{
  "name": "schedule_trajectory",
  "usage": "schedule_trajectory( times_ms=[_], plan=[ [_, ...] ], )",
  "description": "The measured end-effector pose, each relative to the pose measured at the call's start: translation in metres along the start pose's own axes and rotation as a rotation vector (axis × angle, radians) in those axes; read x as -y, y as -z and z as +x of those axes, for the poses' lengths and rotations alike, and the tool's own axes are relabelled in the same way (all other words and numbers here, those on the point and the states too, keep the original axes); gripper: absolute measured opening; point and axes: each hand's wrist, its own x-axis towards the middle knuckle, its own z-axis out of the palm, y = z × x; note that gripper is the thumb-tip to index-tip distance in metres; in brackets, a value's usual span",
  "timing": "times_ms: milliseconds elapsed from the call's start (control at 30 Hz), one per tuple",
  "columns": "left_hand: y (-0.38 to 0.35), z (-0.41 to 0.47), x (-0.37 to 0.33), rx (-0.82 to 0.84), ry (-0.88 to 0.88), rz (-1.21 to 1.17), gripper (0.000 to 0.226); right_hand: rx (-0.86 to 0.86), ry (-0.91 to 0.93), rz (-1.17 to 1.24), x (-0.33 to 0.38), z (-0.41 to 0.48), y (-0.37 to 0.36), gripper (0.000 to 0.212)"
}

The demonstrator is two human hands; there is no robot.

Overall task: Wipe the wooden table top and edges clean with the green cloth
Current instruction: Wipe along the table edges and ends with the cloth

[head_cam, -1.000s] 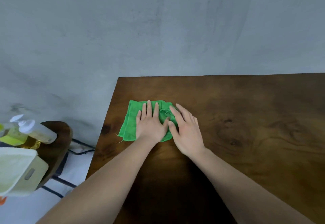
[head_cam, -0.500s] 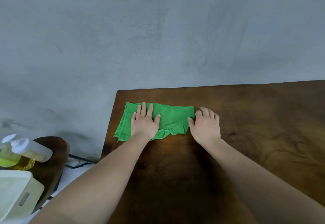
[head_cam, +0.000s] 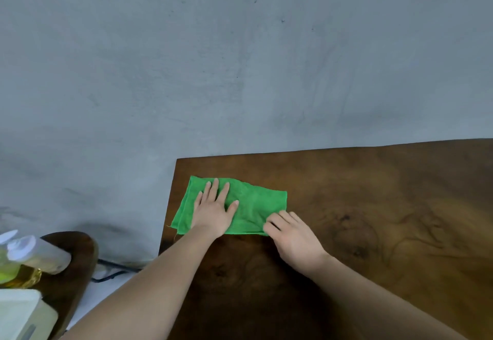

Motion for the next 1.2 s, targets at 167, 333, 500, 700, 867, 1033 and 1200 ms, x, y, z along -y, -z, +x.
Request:
schedule_trajectory(
  times_ms=[167,333,500,700,867,1033,1200],
  plan=[
    [0.003,-0.027,0.014,0.001,-0.005,0.026,0.076,0.156,-0.104,-0.046,0.003,-0.017,0.020,0.036],
    [-0.001,-0.051,0.031,-0.007,-0.021,0.035,0.078,0.042,-0.226,0.074,0.009,-0.010,0.022,0.037],
    [0.002,-0.056,0.031,-0.015,0.004,0.011,0.081,0.273,-0.395,0.250,0.014,0.027,0.005,0.059],
    [0.008,-0.042,0.029,0.030,0.033,0.053,0.088,0.419,-0.483,0.202,-0.026,0.067,0.004,0.069],
    [0.016,-0.021,0.014,0.084,0.074,0.058,0.092,0.460,-0.468,0.160,-0.040,0.086,0.002,0.067],
    [0.000,-0.044,0.025,0.024,0.034,0.053,0.095,0.433,-0.461,0.130,-0.019,0.044,-0.015,0.069],
    [0.009,-0.070,0.029,-0.134,-0.012,-0.030,0.089,0.209,-0.535,0.185,-0.012,0.018,-0.001,0.071]
  ],
)
